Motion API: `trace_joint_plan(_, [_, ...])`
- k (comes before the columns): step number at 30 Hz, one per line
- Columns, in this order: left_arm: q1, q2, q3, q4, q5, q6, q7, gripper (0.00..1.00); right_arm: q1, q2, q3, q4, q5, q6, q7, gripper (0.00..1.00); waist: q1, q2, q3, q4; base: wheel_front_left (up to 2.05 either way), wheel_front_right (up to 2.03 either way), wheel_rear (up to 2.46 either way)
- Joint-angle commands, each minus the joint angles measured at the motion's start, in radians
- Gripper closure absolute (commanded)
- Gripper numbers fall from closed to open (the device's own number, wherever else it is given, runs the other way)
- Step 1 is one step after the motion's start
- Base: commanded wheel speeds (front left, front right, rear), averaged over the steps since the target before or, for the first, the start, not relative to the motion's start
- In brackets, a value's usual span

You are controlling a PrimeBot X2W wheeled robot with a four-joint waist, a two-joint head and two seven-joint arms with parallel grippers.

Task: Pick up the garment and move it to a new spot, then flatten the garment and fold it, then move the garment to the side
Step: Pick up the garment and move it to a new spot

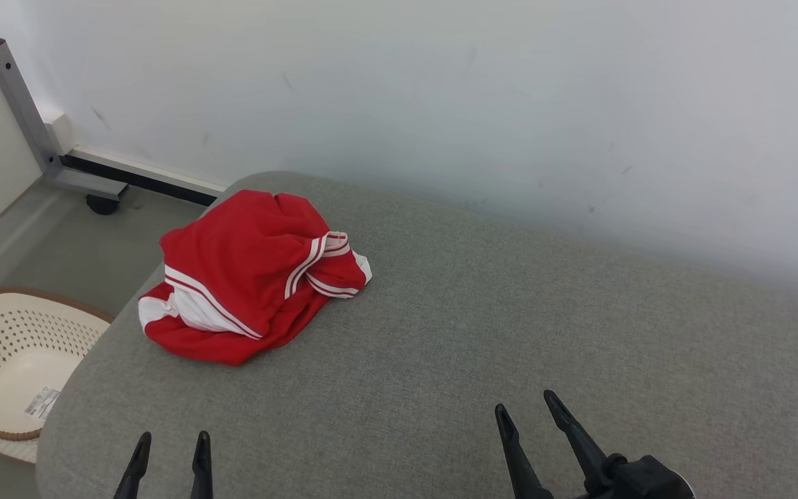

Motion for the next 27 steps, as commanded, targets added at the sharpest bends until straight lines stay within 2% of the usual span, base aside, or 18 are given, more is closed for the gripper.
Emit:
trace_joint_plan(1, [0.004,0.001,0.001,0.002,-0.01,0.003,-0.005,0.0,-0.005,-0.005,0.0,-0.001,0.003,0.001,-0.002,0.0,0.0,0.0,0.003,-0.001,0.0,0.0,0.0])
trace_joint_plan(10, [-0.083,0.001,0.024,0.034,-0.027,-0.005,-0.005,0.0,-0.022,-0.02,-0.002,-0.007,-0.005,0.001,-0.002,0.0,0.0,0.0,0.063,-0.012,0.0,0.0,0.0])
trace_joint_plan(17, [-0.228,0.0,0.045,0.156,-0.112,-0.037,-0.005,0.0,-0.06,-0.06,-0.007,-0.012,-0.01,0.001,-0.002,0.0,0.0,0.0,0.163,-0.021,0.0,0.0,0.0])
trace_joint_plan(27, [-0.495,0.002,0.085,0.332,-0.097,-0.076,-0.005,0.0,-0.14,-0.128,-0.014,-0.024,-0.019,0.001,-0.002,0.0,0.0,0.0,0.304,-0.051,0.0,0.0,0.0])
